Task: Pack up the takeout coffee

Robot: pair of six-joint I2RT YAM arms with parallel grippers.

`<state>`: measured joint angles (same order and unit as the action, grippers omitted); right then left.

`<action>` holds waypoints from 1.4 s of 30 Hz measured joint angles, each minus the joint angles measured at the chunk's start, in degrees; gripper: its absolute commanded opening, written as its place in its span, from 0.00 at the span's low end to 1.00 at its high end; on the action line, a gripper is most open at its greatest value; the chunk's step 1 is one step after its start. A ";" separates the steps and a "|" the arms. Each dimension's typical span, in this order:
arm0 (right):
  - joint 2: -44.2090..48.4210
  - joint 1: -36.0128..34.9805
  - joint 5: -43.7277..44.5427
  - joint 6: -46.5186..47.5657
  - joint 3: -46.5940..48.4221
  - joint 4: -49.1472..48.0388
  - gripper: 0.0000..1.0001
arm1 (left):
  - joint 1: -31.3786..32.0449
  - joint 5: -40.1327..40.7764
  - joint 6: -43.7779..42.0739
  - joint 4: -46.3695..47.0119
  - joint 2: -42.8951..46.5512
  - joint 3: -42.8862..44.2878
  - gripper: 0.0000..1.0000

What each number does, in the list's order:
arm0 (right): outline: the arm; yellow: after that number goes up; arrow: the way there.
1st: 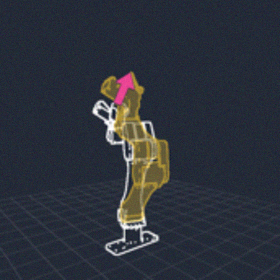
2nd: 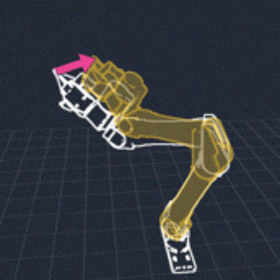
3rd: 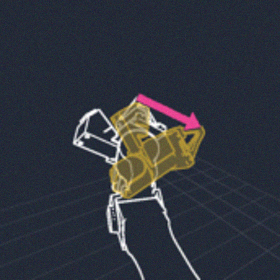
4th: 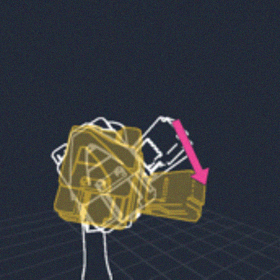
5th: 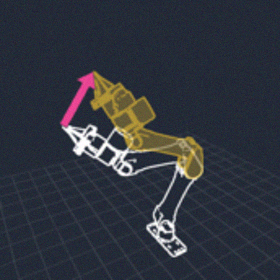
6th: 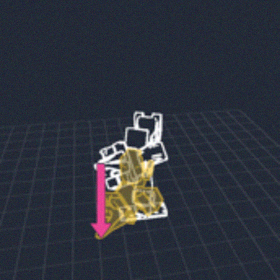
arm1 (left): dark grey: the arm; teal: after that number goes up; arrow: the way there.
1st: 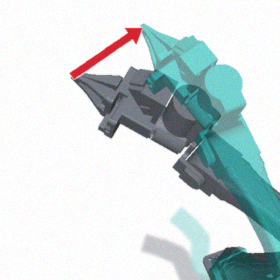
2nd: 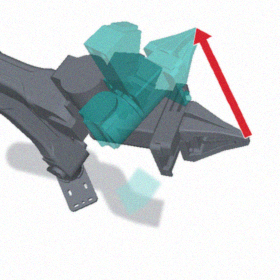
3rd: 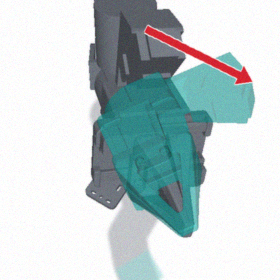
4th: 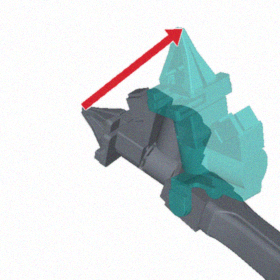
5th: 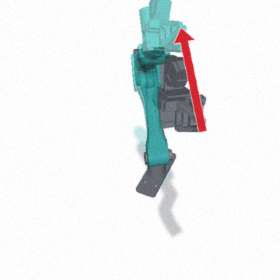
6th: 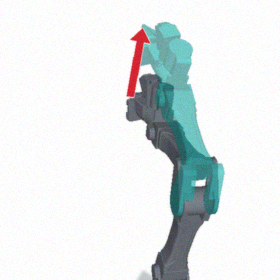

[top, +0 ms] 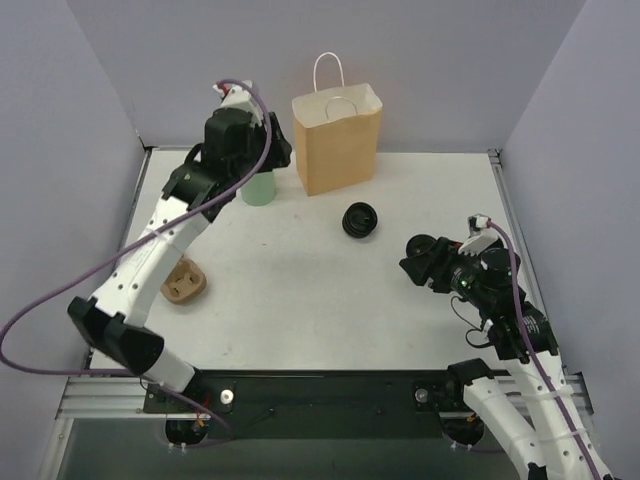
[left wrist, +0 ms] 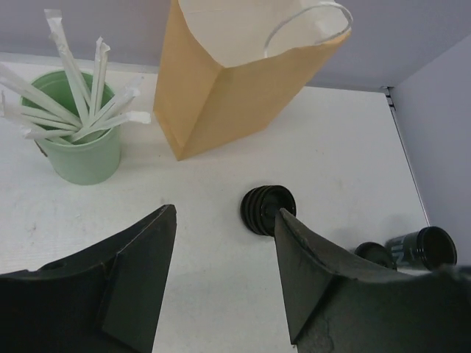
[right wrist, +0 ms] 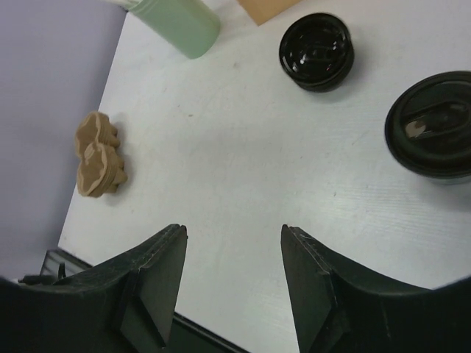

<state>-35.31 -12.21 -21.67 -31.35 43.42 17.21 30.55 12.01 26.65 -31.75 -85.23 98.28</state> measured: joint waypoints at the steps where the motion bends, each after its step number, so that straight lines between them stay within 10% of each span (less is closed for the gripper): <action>1: 1.09 -1.92 0.37 -0.02 -0.55 0.68 0.54 | -0.50 0.09 0.48 -0.17 -2.93 3.10 0.63; 13: 4.39 -16.52 4.96 -0.15 -5.01 6.86 0.54 | -2.60 0.15 5.99 -1.68 -36.81 35.12 0.62; 42: 3.82 -17.51 7.98 -1.38 -5.03 6.38 0.55 | -7.85 -3.21 12.83 9.97 -42.56 32.46 0.58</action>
<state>-31.48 -29.71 -13.69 -32.73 38.39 23.59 22.70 8.80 39.48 -21.78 -127.79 130.74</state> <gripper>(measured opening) 0.545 0.624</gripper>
